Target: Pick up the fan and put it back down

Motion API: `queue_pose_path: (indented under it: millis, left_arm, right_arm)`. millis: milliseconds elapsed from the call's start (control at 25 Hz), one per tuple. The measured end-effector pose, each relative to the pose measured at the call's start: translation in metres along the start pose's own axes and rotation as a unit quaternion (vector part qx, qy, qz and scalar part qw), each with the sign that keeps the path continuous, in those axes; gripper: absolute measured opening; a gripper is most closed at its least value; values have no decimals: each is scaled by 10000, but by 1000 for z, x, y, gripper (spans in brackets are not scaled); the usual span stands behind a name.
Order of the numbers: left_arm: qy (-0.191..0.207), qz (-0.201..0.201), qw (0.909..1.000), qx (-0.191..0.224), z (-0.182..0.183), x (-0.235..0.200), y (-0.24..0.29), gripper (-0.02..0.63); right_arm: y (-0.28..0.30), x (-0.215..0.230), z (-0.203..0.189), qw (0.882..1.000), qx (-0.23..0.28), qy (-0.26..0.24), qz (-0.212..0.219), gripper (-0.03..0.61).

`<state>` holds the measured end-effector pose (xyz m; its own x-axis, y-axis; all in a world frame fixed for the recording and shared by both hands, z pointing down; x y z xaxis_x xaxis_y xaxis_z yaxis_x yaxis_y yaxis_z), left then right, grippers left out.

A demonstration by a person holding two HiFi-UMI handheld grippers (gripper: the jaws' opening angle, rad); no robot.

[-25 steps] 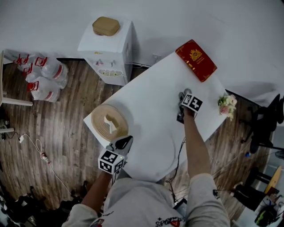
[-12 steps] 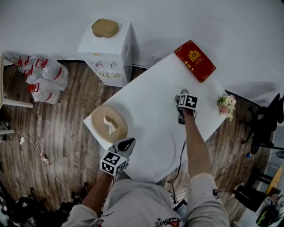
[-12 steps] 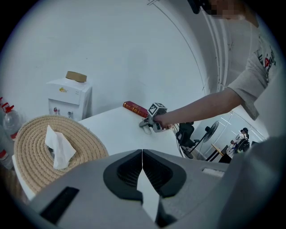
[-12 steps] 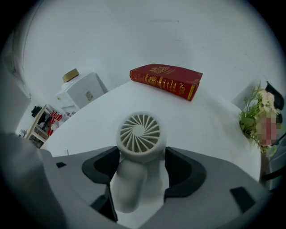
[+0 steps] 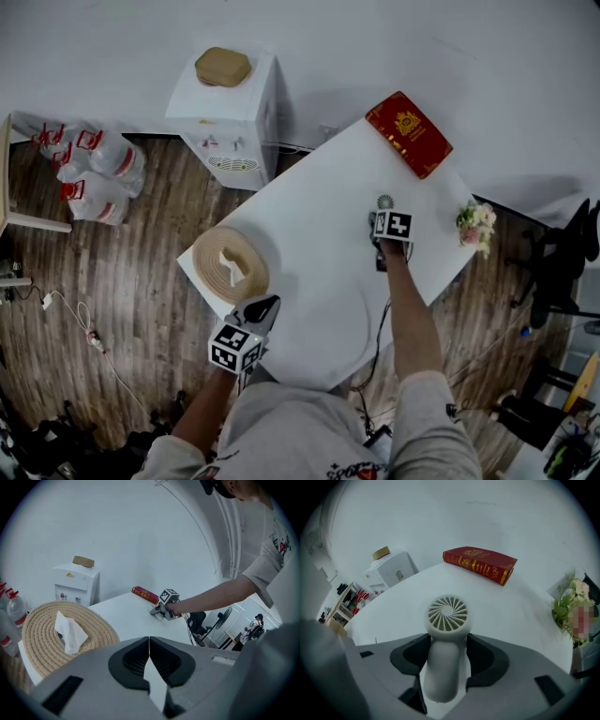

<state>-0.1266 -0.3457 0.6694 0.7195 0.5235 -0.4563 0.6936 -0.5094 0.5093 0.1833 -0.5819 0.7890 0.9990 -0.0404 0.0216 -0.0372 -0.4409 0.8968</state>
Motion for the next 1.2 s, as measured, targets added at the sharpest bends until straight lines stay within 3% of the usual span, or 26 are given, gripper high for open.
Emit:
queue_pose_path:
  millis: [400, 840, 1000, 1200]
  left_arm:
    - [94, -68, 9999, 40, -10, 28, -4, 5]
    - [246, 169, 9986, 448, -8, 66, -26, 5]
    - [407, 308, 9965, 660, -1, 81, -36, 5]
    - [782, 369, 9920, 919, 14, 107, -47, 5]
  right_arm:
    - [-44, 1, -10, 9967, 750, 54, 296, 208]
    - [-149, 7, -5, 9796, 1891, -402, 553, 195]
    - [-192, 9, -11, 9676, 2345, -578, 741, 195]
    - [-262, 9, -22, 9434, 3071, -693, 1044, 193]
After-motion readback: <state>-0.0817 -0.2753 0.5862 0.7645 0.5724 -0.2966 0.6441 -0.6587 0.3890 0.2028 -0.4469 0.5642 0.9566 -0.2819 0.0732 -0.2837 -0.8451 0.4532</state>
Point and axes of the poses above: the fingertips, and each gripper's own axes: y forward along the fingers, x to its right, z out of its top, the point moved 3 cm from there along -y, backward along the fingers, and after that the axes turned 2 degrees about -z, right-handed, at the moved point
